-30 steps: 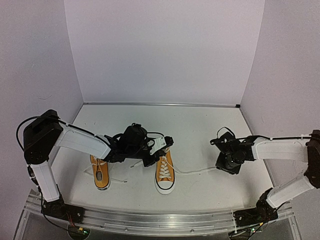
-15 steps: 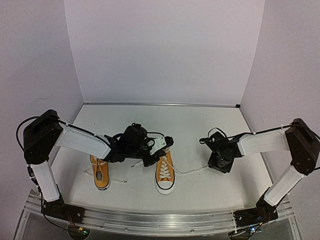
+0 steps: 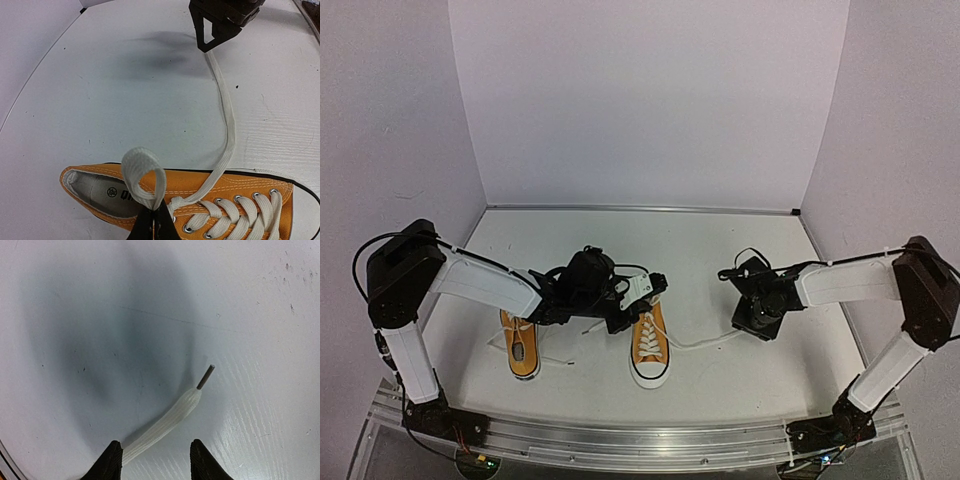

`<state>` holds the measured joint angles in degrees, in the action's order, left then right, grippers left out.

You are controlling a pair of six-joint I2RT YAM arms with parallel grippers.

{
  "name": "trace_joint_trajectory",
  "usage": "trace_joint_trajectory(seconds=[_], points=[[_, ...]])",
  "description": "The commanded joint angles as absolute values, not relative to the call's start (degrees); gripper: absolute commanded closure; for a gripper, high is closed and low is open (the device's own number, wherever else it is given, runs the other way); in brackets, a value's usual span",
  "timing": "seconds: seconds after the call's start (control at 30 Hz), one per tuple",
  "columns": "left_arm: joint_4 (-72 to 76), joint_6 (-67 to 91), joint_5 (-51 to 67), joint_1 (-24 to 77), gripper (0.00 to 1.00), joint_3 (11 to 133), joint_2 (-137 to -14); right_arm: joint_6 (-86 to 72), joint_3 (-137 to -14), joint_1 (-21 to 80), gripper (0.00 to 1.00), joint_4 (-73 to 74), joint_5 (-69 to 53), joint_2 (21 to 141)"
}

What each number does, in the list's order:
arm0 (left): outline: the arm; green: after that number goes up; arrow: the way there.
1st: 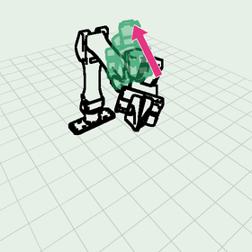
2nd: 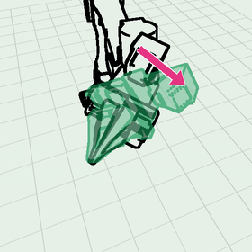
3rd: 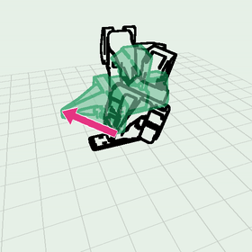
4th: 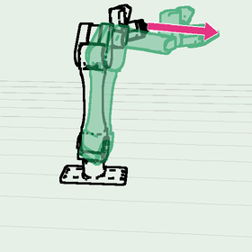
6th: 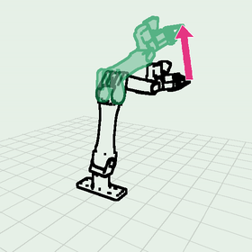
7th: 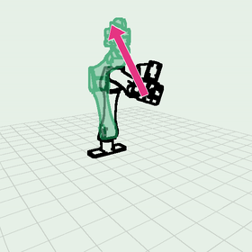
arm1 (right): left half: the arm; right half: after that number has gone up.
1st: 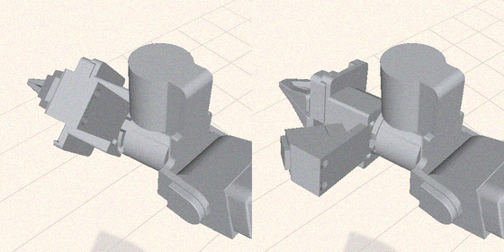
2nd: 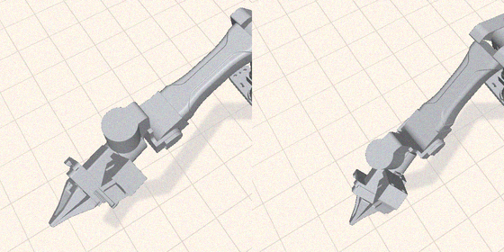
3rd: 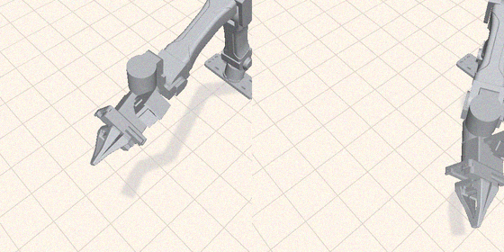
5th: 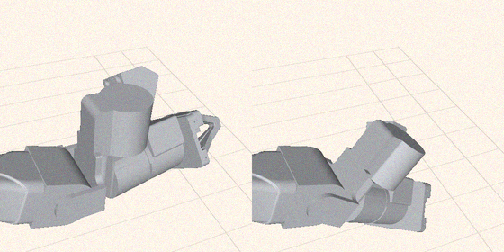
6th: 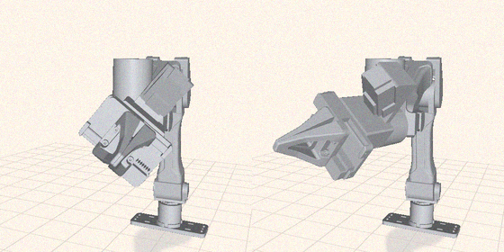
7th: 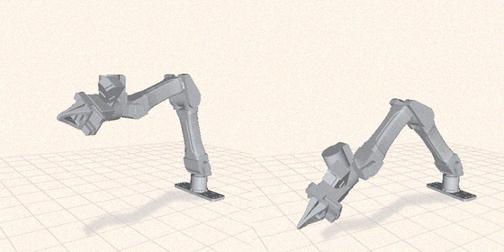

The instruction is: Tie the shoes

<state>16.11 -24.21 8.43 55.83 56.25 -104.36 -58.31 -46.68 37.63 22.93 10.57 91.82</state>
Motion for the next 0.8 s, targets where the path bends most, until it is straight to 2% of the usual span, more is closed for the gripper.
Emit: trace_joint_trajectory(seconds=[0.0,0.27,0.37,0.43,0.47,0.77], points=[[18.2,-25.1,9.4,56.0,1.00,58.4,-105.0,-57.9,-50.5,37.5,0.58,21.5,10.6,97.6],[17.9,-25.5,9.9,56.0,1.00,58.9,-104.6,-59.1,-50.0,37.5,0.65,20.1,9.4,101.3],[17.9,-25.7,9.9,56.0,1.00,58.9,-104.6,-59.6,-48.6,37.6,0.76,19.1,9.0,100.8],[17.9,-25.8,9.9,56.0,1.00,58.8,-104.6,-59.1,-48.6,37.5,0.94,19.0,8.6,101.1],[17.9,-25.9,9.9,56.0,1.00,58.8,-104.6,-58.6,-48.8,37.5,0.98,18.9,8.3,101.4],[18.4,-27.4,10.1,56.0,1.00,57.4,-103.4,-53.5,-52.0,37.5,1.00,16.7,7.3,96.1]])
